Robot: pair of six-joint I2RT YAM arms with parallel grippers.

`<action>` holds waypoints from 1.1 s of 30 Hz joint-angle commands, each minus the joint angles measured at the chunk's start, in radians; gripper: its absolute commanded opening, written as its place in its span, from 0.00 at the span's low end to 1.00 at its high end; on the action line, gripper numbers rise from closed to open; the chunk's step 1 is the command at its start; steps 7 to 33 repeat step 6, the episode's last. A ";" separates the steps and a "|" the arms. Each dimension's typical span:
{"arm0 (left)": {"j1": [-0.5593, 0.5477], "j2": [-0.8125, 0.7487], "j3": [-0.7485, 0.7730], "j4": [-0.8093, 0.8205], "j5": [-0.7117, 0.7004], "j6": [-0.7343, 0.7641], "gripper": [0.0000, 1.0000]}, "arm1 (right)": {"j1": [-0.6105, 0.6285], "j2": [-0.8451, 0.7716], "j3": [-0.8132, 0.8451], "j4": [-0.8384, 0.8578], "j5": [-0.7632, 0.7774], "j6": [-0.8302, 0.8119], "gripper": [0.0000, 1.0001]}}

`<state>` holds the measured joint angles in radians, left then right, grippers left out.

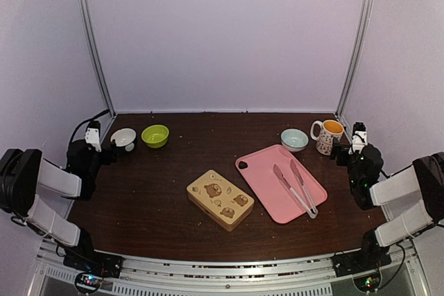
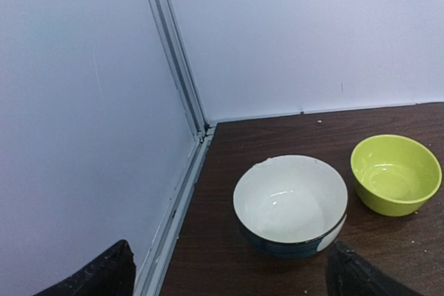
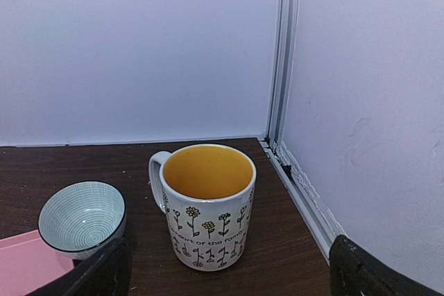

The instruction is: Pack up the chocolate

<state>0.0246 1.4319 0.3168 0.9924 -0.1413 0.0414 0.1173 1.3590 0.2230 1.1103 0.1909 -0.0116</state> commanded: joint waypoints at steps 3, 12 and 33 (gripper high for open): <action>0.005 -0.003 0.017 0.021 0.012 -0.013 0.98 | -0.007 0.000 0.014 0.002 0.011 0.008 1.00; 0.005 -0.004 0.013 0.025 0.009 -0.011 0.98 | -0.007 0.000 0.014 0.002 0.010 0.009 1.00; 0.005 -0.004 0.013 0.025 0.009 -0.011 0.98 | -0.007 0.000 0.014 0.002 0.010 0.009 1.00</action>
